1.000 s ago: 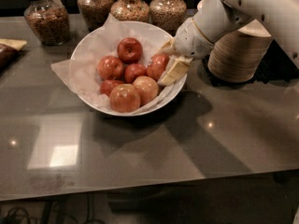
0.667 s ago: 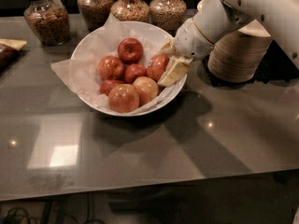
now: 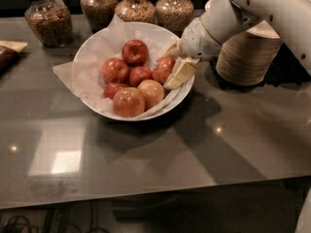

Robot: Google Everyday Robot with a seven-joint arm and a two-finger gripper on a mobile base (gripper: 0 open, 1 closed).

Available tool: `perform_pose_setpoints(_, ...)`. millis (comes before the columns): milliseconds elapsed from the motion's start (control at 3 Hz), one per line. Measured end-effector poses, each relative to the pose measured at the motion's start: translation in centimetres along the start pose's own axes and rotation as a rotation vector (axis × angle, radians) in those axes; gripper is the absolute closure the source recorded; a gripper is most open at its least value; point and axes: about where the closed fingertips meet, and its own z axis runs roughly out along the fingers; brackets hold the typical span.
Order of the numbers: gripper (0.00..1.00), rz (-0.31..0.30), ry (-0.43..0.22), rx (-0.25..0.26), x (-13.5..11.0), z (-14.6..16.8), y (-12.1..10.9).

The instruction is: Pick apple from white bowl

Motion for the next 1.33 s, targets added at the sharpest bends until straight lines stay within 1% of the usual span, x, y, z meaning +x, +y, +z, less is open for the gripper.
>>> perform_pose_setpoints(333, 1.00, 0.004, -0.035, 0.011, -0.9, -0.8, -1.3)
perform_pose_setpoints(667, 1.00, -0.060, -0.115, 0.043, -4.6, -2.5, -1.4)
perform_pose_setpoints(1000, 1.00, -0.128, -0.208, 0.070, -7.9, -4.0, 0.4)
perform_pose_setpoints(1333, 1.00, -0.164, -0.280, 0.089, -9.6, -4.8, 3.7)
